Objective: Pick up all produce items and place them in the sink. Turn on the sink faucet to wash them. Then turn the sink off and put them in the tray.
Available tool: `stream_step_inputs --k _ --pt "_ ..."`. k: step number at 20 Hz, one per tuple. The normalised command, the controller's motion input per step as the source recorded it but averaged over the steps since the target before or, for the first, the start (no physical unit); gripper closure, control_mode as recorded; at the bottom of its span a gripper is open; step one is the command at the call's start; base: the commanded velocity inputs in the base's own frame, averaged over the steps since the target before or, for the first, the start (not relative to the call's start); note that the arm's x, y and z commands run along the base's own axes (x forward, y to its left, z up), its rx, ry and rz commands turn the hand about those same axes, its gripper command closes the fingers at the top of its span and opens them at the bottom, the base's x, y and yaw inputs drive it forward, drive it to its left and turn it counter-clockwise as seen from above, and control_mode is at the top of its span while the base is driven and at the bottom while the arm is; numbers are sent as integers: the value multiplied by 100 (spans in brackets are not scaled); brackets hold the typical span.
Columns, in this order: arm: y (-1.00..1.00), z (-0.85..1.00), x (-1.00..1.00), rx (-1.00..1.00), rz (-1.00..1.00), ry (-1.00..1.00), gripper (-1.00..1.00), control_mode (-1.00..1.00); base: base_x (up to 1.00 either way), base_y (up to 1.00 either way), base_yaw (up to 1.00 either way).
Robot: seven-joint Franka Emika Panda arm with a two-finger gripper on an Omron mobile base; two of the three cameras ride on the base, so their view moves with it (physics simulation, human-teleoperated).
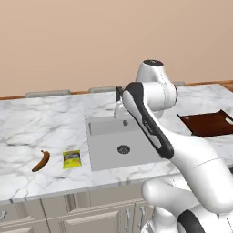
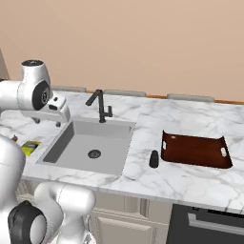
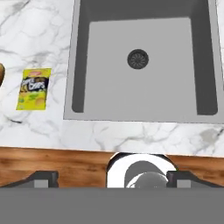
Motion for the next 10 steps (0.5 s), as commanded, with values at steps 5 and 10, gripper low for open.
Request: stream_step_inputs --k 5,10 --pt "100 -10 0 0 -6 24 -100 -100 0 0 0" --pt "100 -19 0 0 -6 24 -100 -100 0 0 0"
